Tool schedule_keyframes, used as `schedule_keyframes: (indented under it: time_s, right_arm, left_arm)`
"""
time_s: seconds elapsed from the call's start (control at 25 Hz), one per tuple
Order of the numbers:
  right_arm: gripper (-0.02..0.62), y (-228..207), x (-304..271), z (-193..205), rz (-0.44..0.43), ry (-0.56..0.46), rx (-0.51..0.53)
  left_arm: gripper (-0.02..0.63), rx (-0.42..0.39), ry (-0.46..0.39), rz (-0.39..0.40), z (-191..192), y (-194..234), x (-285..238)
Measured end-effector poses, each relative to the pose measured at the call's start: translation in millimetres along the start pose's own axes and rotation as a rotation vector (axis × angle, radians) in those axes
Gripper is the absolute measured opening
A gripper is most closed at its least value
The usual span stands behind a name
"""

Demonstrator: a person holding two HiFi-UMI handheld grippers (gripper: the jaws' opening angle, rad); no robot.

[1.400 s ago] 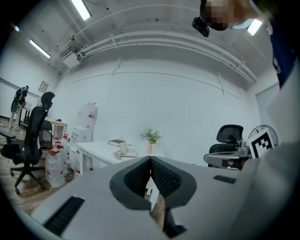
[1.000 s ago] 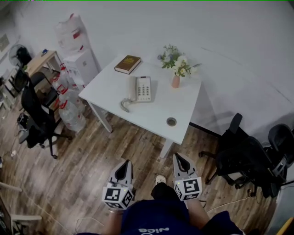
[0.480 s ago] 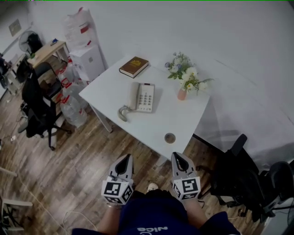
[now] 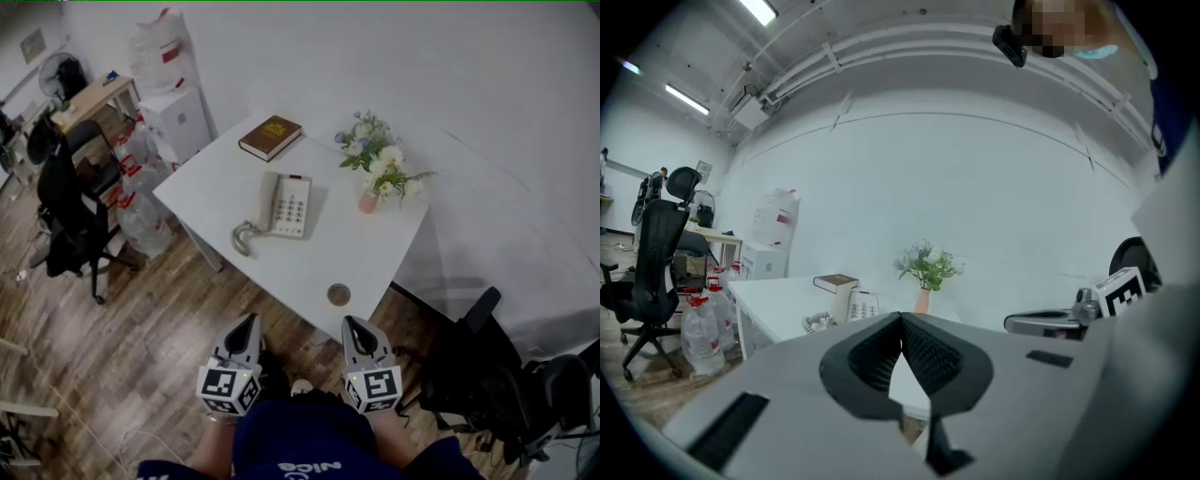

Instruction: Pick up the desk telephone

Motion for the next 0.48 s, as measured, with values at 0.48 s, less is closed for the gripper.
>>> schedule_keyframes:
  time_s: [0.48]
  right_arm:
    - [0.021, -25, -68, -24, 0.078, -0.001, -0.041]
  left_arm:
    - [0.017, -0.031, 0.025, 0.084, -26, 38, -77]
Point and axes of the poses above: the fingertips, and each gripper's own axes: x backward along the fingers, y to its left, z out of its underside, the point moved 1 cm from there along x, backward along the fingers, and after that the axes turned 9 degrees about y, right-handed, at the moved point
